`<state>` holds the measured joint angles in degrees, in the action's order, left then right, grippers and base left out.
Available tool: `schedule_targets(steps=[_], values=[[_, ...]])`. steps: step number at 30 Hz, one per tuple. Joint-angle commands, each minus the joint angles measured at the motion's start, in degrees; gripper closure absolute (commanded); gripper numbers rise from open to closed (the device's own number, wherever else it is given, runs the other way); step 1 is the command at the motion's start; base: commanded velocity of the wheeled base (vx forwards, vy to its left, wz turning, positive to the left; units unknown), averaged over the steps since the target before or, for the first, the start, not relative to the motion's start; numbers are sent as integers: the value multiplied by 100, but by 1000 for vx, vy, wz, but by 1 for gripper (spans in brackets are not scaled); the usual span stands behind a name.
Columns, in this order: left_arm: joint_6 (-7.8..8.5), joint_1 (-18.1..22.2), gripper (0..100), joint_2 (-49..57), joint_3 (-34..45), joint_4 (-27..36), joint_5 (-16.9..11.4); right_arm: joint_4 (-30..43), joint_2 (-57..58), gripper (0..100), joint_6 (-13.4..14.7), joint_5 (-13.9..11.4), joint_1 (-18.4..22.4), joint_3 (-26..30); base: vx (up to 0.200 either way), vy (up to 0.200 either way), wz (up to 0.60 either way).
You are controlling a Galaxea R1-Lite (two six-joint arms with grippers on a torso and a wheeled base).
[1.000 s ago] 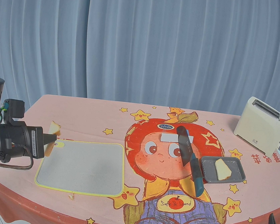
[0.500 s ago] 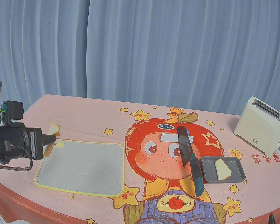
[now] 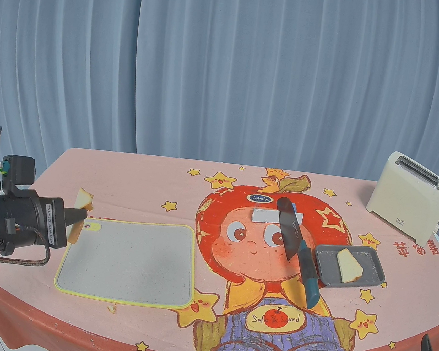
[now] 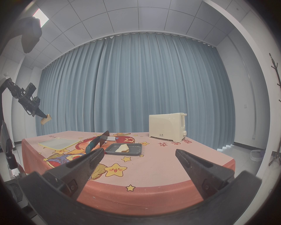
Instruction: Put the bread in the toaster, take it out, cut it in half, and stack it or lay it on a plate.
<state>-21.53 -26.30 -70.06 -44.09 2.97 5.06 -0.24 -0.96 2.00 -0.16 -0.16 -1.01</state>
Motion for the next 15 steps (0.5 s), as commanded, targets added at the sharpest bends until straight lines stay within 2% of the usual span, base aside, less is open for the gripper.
schedule_targets(steps=[1,2,15], values=[[0,2,100,1,6,1,4,-2,96,0,2,-2,-2,101,0,0,0],[0,2,100,1,6,1,4,-2,96,0,2,-2,-2,101,0,0,0],[0,2,100,10,24,1,4,-2,96,0,2,-2,-2,101,0,-200,0]])
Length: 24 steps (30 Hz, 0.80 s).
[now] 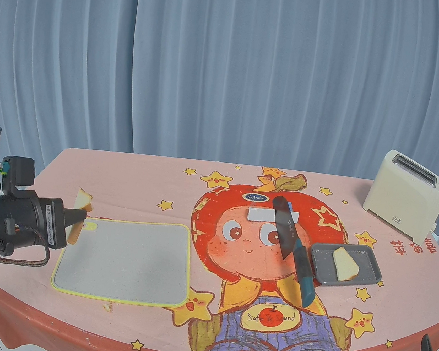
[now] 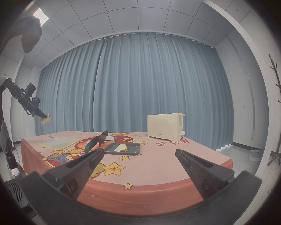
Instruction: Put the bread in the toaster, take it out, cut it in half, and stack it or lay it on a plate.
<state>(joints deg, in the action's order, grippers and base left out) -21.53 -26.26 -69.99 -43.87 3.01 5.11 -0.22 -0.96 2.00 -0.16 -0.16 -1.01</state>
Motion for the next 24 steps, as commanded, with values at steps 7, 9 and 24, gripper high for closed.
schedule_targets(steps=[7,9,24], values=[[0,7,100,3,2,-2,8,-4,96,0,2,-2,-2,101,0,-200,0],[0,7,100,3,-7,-2,8,-4,96,0,2,-2,-2,101,0,-200,0],[8,7,100,3,19,-2,8,-4,96,0,2,-2,-2,101,0,-200,0]])
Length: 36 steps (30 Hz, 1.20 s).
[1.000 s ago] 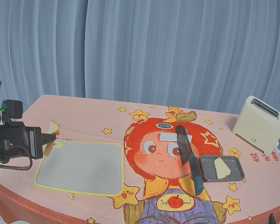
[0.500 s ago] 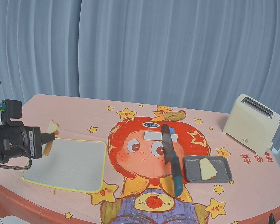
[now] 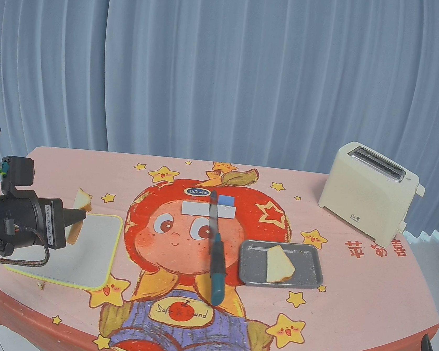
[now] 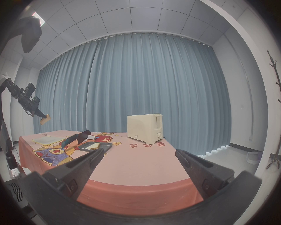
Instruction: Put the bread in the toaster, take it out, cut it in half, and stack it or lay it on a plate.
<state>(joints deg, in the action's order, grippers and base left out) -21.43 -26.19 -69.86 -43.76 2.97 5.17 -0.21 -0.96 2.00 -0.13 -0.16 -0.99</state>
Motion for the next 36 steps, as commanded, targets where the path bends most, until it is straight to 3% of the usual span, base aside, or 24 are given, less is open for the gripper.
schedule_targets(steps=[1,23,36], values=[[-1,-1,100,-10,8,1,2,-6,96,0,2,-4,-2,99,0,-200,0],[-1,-9,100,-10,8,1,10,-6,96,0,2,-4,-2,99,0,-200,0],[-45,-27,100,-1,17,-7,2,-6,96,0,2,-4,-2,99,0,0,0]])
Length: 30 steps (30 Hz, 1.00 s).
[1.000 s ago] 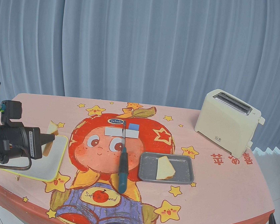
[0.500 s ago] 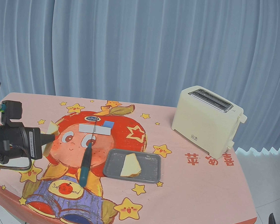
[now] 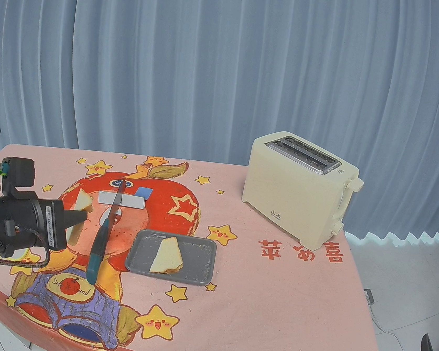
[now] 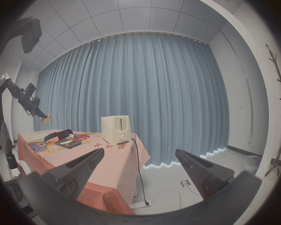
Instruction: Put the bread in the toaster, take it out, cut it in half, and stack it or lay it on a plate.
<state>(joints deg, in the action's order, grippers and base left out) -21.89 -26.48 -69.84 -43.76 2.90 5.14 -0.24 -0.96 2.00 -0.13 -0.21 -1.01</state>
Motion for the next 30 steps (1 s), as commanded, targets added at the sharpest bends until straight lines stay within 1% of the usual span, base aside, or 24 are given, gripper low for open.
schedule_targets(steps=[1,3,6,8,12,13,14,15,17,18,20,21,22,24,26,27,28,29,30], values=[[-17,-7,100,-12,26,0,4,-2,96,0,2,-4,3,101,0,0,0],[-34,-15,100,-38,35,0,-13,-2,96,0,2,-4,3,101,0,0,0],[-17,-33,100,-30,70,0,-49,-2,96,0,2,-4,3,101,0,0,0],[-25,-24,100,-38,96,-114,-49,-2,96,0,2,-4,3,101,0,0,0],[-34,-7,100,-82,210,-756,-31,-2,96,0,2,-4,3,101,0,0,0],[-34,11,100,-82,316,-1011,-31,-2,96,0,2,-4,3,101,0,0,0],[-17,11,100,-91,439,-1151,-49,-2,96,0,2,-4,3,101,0,0,0],[-17,11,100,-91,439,-1151,-49,-2,96,0,2,-4,3,101,0,0,0],[-17,-24,100,-56,641,-1468,-75,-2,96,0,2,-4,3,101,0,0,0],[-17,-33,100,-47,650,-1547,-93,-2,96,0,2,-4,3,101,0,0,0],[-61,-42,100,-21,623,-1714,-251,-2,96,0,2,-4,3,101,0,0,0],[-140,-33,100,-3,632,-1837,-409,-2,96,0,2,-4,3,101,0,0,0],[-307,-33,100,14,632,-1978,-594,-2,96,0,2,-4,3,101,0,0,0],[-746,-59,100,146,685,-2320,-1024,-2,96,0,2,-4,3,101,0,0,0],[-746,-59,100,146,685,-2320,-1024,-2,96,0,2,-4,3,101,0,0,0],[-1476,-50,100,348,729,-2786,-1692,-2,96,0,2,-4,3,101,0,0,0],[-1704,-42,100,419,703,-2865,-1877,-2,96,0,2,-4,3,101,0,0,0],[-1757,-42,100,436,694,-2883,-1921,-2,96,0,2,-4,3,101,0,0,0],[-1994,-24,100,506,667,-2892,-2105,-2,96,0,2,-4,3,101,0,0,0]])
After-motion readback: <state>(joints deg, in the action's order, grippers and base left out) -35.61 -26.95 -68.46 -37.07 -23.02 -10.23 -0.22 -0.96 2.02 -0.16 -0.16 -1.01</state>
